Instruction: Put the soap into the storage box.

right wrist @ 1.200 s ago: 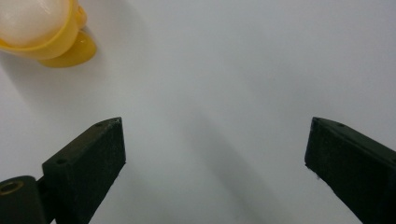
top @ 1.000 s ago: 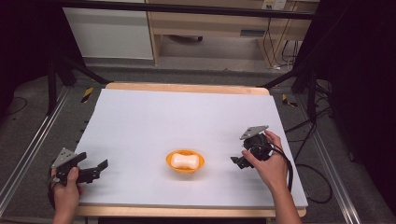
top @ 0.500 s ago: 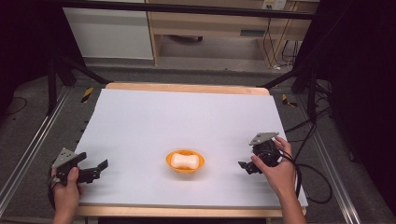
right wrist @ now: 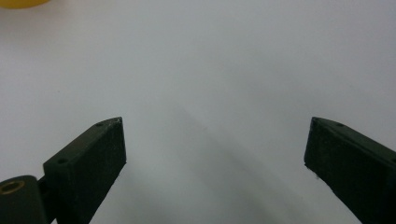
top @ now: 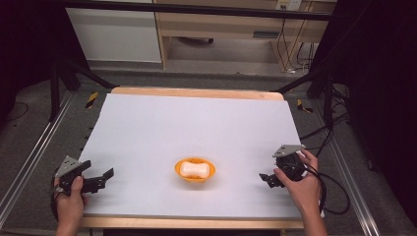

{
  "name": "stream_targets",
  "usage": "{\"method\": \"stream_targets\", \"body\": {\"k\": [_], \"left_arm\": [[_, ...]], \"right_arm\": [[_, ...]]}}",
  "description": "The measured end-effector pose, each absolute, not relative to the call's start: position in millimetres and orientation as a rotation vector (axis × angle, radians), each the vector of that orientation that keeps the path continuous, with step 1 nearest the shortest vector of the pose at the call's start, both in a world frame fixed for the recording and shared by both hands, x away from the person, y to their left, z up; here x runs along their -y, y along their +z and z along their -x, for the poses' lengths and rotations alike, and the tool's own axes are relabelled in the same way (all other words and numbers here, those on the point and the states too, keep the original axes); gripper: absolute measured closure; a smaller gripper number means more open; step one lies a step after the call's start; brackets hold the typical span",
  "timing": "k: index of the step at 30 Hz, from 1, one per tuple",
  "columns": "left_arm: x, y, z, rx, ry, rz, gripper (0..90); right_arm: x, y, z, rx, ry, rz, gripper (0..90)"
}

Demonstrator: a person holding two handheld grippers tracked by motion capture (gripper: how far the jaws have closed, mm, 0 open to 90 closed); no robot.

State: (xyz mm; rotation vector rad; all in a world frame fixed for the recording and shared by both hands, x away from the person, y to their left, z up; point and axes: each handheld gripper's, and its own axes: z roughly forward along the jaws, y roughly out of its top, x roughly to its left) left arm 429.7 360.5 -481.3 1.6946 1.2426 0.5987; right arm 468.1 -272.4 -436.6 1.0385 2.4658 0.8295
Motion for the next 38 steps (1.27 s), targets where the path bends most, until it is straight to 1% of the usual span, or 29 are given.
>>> {"method": "stream_targets", "body": {"k": [14, 25, 29, 38], "left_arm": [[-360, -481, -430, -1.243, 0.6, -1.696, 0.0], [-361, -481, -430, -1.246, 0.596, -1.689, 0.0], [-361, -481, -430, -1.246, 0.595, -1.688, 0.0], [-361, -481, -430, -1.245, 0.59, -1.69, 0.0]], "right_arm": [[306, -453, -451, -2.436, 0.834, -1.131, 5.9], [339, -479, -433, -2.373, 0.941, -1.197, 6.2], [345, -486, -430, -2.347, 0.994, -1.205, 6.9], [345, -487, -427, -2.318, 1.046, -1.219, 6.5]]}}
